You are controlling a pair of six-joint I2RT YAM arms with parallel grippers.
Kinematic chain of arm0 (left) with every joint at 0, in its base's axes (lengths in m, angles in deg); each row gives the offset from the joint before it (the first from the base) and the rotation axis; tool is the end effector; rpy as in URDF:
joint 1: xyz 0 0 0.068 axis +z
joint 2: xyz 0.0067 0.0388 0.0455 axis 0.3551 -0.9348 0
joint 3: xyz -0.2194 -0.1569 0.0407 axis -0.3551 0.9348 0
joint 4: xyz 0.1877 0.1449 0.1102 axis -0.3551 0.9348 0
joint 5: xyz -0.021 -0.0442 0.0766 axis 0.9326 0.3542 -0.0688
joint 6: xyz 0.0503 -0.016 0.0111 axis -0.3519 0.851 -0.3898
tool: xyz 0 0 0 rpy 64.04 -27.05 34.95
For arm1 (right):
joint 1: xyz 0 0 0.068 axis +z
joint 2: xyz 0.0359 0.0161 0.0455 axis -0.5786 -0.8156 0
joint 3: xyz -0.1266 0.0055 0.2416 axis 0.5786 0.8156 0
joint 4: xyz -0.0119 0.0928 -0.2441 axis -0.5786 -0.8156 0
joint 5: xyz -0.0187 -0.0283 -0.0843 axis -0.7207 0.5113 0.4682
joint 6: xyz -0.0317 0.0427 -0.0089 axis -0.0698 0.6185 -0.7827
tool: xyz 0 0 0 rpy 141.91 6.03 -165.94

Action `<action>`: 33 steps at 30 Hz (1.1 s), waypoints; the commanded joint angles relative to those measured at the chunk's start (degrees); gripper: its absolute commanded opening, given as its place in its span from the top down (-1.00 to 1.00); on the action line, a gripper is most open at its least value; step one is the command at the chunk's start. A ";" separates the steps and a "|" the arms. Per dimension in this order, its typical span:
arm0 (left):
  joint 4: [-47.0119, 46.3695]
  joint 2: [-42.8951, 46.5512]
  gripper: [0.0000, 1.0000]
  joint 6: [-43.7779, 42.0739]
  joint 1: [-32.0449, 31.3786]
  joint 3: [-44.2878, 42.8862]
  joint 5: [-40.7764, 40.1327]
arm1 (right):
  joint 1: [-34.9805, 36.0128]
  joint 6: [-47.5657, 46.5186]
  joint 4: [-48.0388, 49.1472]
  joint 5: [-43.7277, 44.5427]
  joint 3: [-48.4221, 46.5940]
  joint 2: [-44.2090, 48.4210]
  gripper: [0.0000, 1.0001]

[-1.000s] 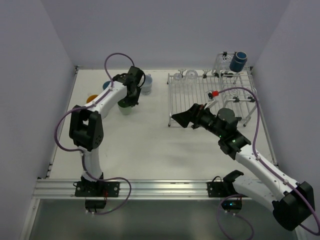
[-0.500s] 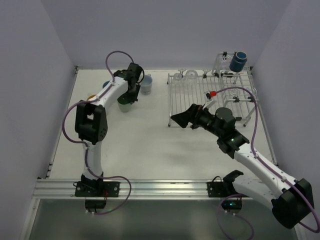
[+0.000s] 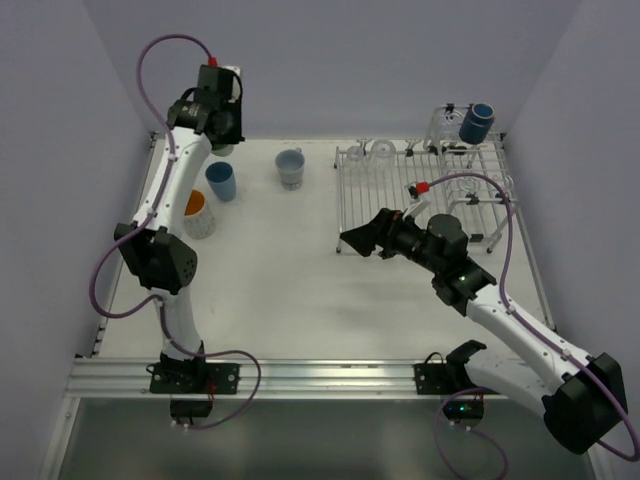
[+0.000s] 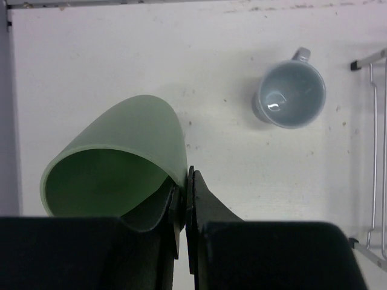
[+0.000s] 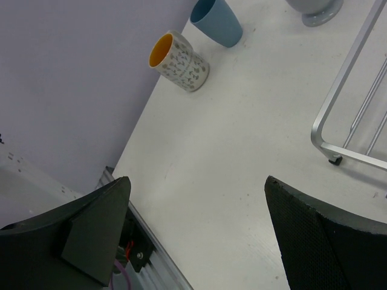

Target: Unload the cups from the dish rack

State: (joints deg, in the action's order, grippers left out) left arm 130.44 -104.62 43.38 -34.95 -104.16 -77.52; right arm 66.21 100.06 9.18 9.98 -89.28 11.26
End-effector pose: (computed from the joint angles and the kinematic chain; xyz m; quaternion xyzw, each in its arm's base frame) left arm 0.4189 -0.0988 0.3871 0.0021 0.9201 0.0045 0.3916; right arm 0.1891 0.1256 0.2966 -0.0304 0.7530 0.4758 0.4535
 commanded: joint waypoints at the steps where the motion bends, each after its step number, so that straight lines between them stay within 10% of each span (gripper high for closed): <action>1: 4.03 0.29 1.00 0.87 3.77 -3.05 2.08 | 0.61 -0.43 0.61 -1.05 -2.73 -0.67 -0.90; 33: -0.02 -5.86 1.00 -0.09 7.74 1.26 6.22 | 0.97 -0.69 1.93 -2.28 -2.21 -4.10 -0.91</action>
State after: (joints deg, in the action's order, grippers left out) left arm 132.47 -109.99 43.90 -26.97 -103.65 -71.75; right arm 66.86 99.82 9.09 8.60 -89.93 7.19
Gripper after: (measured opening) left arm 0.106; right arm 0.953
